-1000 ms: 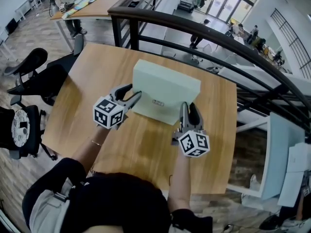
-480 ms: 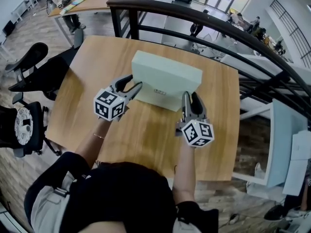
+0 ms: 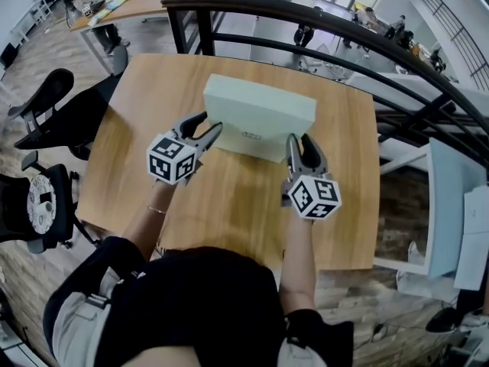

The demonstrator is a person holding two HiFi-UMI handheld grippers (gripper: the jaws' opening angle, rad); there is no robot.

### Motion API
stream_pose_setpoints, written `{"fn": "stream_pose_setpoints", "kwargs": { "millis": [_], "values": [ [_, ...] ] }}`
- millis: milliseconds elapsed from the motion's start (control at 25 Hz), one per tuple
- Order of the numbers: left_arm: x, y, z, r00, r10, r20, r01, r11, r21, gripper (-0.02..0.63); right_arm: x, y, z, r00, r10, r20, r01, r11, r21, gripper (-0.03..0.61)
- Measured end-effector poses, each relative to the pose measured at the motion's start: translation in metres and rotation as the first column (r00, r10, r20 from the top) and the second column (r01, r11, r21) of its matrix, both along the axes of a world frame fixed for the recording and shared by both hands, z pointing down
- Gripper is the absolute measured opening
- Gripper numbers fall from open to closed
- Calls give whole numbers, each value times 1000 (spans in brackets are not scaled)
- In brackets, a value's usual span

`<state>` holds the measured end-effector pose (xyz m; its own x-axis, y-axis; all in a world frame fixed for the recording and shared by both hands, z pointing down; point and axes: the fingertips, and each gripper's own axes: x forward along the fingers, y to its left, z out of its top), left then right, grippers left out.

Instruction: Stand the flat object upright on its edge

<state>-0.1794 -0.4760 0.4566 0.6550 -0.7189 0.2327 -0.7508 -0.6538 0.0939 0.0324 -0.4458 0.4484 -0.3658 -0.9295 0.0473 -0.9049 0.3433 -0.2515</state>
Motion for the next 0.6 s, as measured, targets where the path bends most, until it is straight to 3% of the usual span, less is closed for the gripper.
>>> {"fn": "stream_pose_setpoints", "kwargs": {
  "millis": [360, 600],
  "values": [
    [-1, 7, 2, 999, 15, 30, -15, 1000, 6, 202, -2, 11, 2, 999, 0, -44, -1, 1000, -22, 127],
    [-8, 11, -4, 1000, 19, 4, -19, 1000, 16, 201, -4, 15, -2, 999, -7, -40, 6, 1000, -21, 127]
  ]
}}
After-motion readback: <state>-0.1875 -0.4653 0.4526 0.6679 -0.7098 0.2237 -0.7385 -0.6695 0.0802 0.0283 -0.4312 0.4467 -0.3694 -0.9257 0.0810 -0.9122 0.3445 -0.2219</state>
